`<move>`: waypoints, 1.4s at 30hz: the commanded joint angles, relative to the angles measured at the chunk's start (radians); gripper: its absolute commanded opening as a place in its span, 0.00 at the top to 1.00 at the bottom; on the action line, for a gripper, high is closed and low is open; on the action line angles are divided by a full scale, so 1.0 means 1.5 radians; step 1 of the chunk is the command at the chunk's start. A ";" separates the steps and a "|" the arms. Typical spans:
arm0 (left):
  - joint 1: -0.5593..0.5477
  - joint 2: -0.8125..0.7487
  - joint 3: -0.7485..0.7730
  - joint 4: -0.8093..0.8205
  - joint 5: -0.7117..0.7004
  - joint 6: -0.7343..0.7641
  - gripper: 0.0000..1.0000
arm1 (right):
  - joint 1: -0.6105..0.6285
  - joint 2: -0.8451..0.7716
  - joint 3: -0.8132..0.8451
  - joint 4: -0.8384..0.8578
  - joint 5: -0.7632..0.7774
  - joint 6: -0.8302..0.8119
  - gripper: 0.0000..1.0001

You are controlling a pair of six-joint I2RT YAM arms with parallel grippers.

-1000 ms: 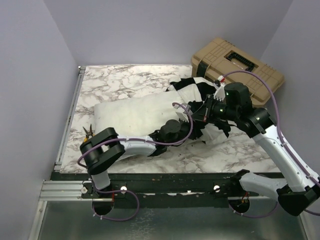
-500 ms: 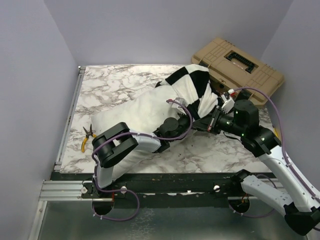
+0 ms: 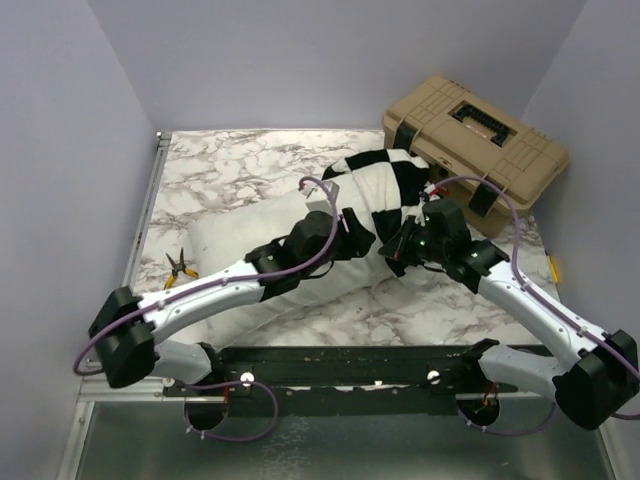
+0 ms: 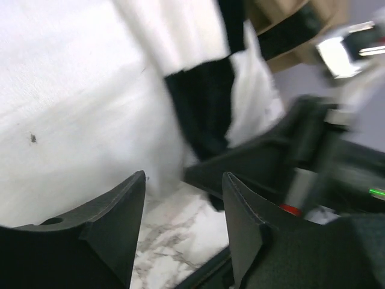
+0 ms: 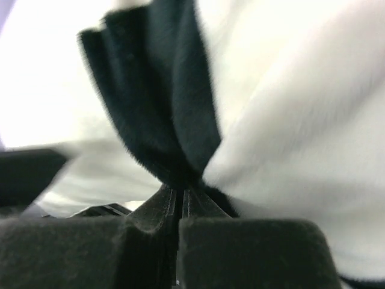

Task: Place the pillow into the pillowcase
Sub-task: Stuff the pillow into the pillowcase.

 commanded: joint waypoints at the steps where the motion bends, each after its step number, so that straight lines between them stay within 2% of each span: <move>1: -0.012 -0.112 0.002 -0.169 0.025 -0.091 0.43 | 0.005 0.045 0.030 -0.025 0.003 -0.026 1.00; 4: -0.047 -0.126 -0.066 -0.080 0.056 -0.143 0.43 | 0.003 0.041 0.053 -0.022 -0.022 -0.011 1.00; 7: -0.079 -0.090 -0.137 0.084 0.084 -0.205 0.44 | 0.003 0.029 0.064 -0.014 -0.051 0.018 1.00; 12: -0.135 0.023 -0.136 0.199 0.033 -0.221 0.52 | 0.000 0.003 0.078 -0.010 -0.066 0.054 1.00; 18: -0.131 0.126 -0.147 0.384 -0.035 -0.219 0.66 | -0.003 -0.006 0.100 -0.047 -0.059 0.047 1.00; 24: -0.080 0.200 -0.172 0.561 -0.033 -0.220 0.73 | -0.005 -0.023 0.107 -0.073 -0.059 0.044 1.00; 28: -0.042 0.280 -0.153 0.756 0.024 -0.224 0.77 | -0.006 -0.041 0.114 -0.083 -0.080 0.052 1.00; 32: -0.029 0.421 -0.042 0.961 0.161 -0.230 0.87 | -0.006 -0.051 0.104 -0.027 -0.189 0.108 1.00; 36: -0.037 0.490 0.073 0.984 0.227 -0.206 0.93 | -0.006 -0.058 0.085 0.073 -0.319 0.186 1.00; 39: -0.041 0.485 0.093 0.937 0.172 -0.156 0.94 | -0.005 -0.067 0.113 0.044 -0.338 0.193 1.00; 40: -0.041 0.393 0.092 0.932 0.141 -0.146 0.95 | -0.006 -0.077 0.117 0.034 -0.337 0.200 1.00; 41: -0.041 0.467 0.090 0.930 0.112 -0.142 0.96 | -0.006 -0.088 0.114 0.033 -0.334 0.209 1.00; 42: -0.040 0.476 0.090 0.930 0.087 -0.139 0.98 | -0.006 -0.102 0.104 0.034 -0.328 0.224 1.00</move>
